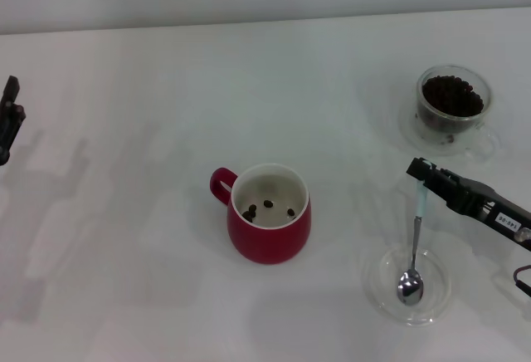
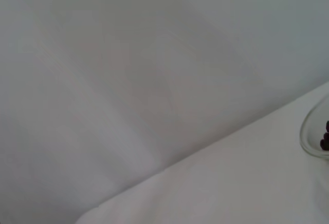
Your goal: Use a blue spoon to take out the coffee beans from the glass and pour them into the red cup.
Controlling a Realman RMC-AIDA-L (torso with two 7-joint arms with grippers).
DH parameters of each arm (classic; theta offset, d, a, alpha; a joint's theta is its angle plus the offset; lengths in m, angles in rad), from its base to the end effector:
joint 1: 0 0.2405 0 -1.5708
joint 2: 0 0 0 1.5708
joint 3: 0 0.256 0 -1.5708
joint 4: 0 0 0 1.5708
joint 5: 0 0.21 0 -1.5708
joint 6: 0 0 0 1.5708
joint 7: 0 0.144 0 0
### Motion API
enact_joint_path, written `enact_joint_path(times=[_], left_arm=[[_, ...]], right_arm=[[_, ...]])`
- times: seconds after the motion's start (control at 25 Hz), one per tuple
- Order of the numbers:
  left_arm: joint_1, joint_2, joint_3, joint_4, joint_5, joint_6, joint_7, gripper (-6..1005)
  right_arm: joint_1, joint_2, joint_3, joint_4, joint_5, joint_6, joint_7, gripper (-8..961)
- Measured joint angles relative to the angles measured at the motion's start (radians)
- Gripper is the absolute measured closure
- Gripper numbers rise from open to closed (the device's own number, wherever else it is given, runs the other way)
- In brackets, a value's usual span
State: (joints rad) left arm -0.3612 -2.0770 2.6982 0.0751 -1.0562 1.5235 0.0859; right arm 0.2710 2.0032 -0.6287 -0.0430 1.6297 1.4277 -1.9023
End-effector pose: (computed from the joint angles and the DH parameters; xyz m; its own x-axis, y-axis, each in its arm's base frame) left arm -0.3176 0.2807 -0.0075 0.8307 -0.3045 0.4662 0.4096 -0.2330 -0.8820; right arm 0.3636 0.2316 -0.0257 0.1553 -0.5178 -0.8413 -0.9362 -0.3489 0.0419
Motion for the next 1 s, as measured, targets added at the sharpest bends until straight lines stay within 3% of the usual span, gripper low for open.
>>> enact_joint_path(times=[0.76,1.0], left_arm=[[-0.005,0.002,0.0,-0.014,-0.012,-0.025,-0.001,288],[-0.005,0.001,0.0,-0.017,-0.025,-0.025,-0.002,288]], right_arm=[[0.012,0.003,0.004,0.001,0.004,-0.017,0.02,676],[0.015,0.003,0.008,-0.052,0.034,0.005,0.015,663]])
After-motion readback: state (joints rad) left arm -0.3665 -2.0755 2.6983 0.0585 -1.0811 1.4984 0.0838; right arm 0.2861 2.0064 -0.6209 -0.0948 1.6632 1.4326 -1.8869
